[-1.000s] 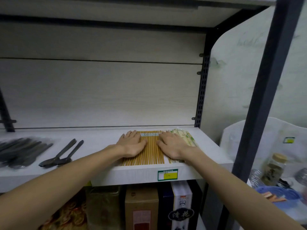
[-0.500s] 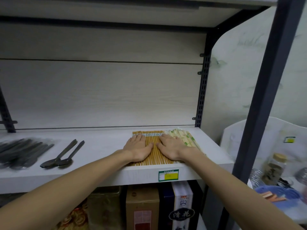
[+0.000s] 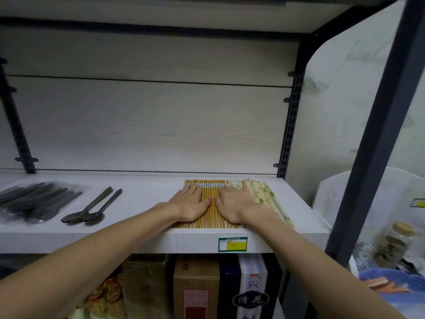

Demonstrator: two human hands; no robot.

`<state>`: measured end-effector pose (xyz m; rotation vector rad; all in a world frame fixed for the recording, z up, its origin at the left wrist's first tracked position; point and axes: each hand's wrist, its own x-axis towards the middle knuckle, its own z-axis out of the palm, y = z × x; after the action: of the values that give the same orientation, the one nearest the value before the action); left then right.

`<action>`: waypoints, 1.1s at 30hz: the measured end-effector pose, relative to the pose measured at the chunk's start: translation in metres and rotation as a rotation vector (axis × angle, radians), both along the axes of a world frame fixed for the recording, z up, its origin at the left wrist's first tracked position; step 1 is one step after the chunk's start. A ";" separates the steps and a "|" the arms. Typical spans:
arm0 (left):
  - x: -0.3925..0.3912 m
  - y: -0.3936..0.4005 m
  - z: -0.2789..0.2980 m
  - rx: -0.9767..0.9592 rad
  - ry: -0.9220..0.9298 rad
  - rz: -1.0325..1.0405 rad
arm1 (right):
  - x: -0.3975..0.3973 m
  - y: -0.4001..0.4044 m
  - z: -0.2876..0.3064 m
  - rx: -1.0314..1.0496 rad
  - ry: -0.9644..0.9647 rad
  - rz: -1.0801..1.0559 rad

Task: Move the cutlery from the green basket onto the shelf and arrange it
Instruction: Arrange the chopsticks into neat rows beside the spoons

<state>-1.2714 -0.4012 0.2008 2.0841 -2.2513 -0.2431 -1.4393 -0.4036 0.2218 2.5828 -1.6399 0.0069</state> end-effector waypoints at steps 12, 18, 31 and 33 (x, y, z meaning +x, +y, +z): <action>0.000 0.000 -0.001 -0.013 0.011 0.001 | 0.006 -0.001 -0.007 0.032 -0.118 -0.030; -0.001 0.009 0.000 -0.050 0.038 -0.015 | 0.005 0.000 -0.007 0.039 -0.170 -0.054; 0.003 0.069 0.014 -0.010 0.001 -0.139 | 0.017 0.043 0.004 0.068 -0.226 -0.155; 0.010 0.082 0.010 -0.075 -0.016 -0.138 | 0.022 0.054 0.005 0.033 -0.230 -0.159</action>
<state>-1.2612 -0.3194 0.2112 1.9041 -2.3768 -0.1470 -1.4172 -0.3497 0.2268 2.5478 -1.9331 0.2789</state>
